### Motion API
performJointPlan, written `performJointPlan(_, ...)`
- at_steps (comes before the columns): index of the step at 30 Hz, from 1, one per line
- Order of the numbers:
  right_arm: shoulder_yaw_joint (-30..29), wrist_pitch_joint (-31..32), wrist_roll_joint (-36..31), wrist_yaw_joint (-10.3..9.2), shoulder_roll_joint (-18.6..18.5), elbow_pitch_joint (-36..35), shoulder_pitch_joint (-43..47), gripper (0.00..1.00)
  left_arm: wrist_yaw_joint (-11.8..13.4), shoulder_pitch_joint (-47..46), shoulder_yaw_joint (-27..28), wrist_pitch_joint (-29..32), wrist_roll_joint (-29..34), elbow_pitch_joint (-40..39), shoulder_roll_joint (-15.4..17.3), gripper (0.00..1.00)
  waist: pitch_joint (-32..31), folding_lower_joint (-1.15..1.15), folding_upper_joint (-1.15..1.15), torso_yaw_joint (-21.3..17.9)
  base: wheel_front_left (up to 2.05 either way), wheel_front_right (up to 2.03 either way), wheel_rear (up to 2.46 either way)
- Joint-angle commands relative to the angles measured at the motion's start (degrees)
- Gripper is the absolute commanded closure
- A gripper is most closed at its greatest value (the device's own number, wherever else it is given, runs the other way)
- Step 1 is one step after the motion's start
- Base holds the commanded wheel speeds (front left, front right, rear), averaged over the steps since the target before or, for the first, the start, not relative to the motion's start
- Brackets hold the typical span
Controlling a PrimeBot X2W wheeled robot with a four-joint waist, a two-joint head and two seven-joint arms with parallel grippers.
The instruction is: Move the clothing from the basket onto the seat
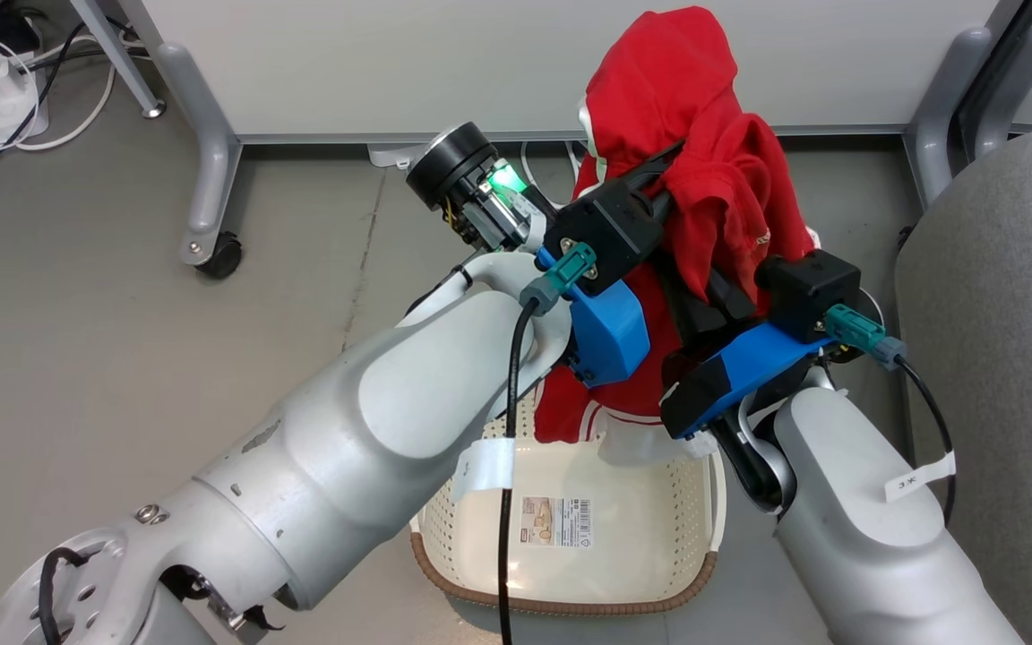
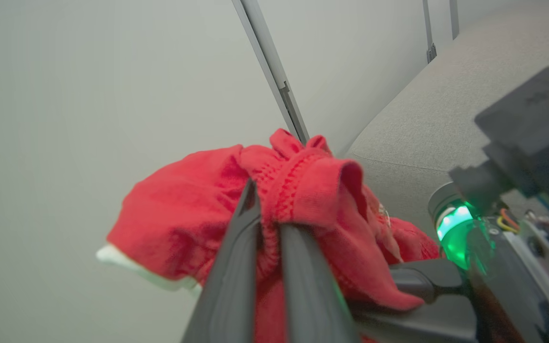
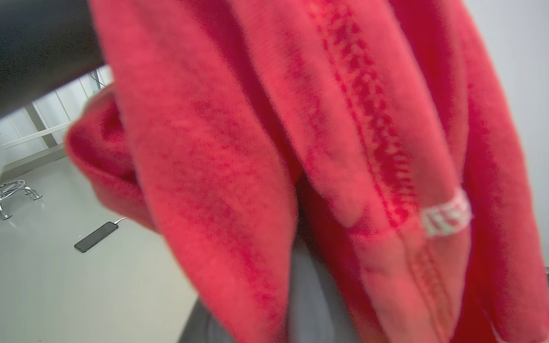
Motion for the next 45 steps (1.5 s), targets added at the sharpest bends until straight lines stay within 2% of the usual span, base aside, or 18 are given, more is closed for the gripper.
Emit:
performJointPlan(1,0.10,-0.04,0.12,0.01,-0.16,-0.18,-0.59,1.00,0.44,-1.00,-0.36,-0.26,-0.60,0.31,-0.10,1.00,-0.03,-0.01,0.00,-0.15,0.00,0.00,0.00)
performJointPlan(12,0.58,-0.04,0.61,0.01,-0.15,-0.51,-0.33,1.00,1.21,-1.79,-1.15,-0.28,-1.64,0.86,-0.10,1.00,0.09,-0.01,0.00,-0.54,0.00,0.00,0.00)
performJointPlan(13,0.65,-0.04,0.56,0.01,-0.15,-0.61,-0.35,1.00,1.46,-1.78,-1.09,-0.28,-1.77,0.94,-0.09,0.54,0.13,-0.01,0.00,-0.58,0.00,0.00,0.00)
performJointPlan(14,0.70,-0.05,0.56,0.01,-0.15,-0.69,-0.36,1.00,1.66,-1.81,-1.09,-0.28,-1.69,0.93,-0.10,0.00,0.16,-0.01,0.00,-0.60,0.00,0.00,0.00)
performJointPlan(25,0.71,-0.05,0.19,0.01,-0.15,-1.05,-0.25,1.00,2.62,-1.50,-0.15,-0.28,-0.30,0.32,-0.07,0.00,0.68,-0.01,0.00,-0.93,0.00,0.00,0.00)
performJointPlan(45,-2.46,-0.05,-2.48,0.01,-0.15,-2.68,0.95,1.00,1.64,-0.17,1.80,-0.28,0.54,0.96,-0.08,0.00,1.29,-0.01,0.00,-3.27,0.00,0.00,0.00)
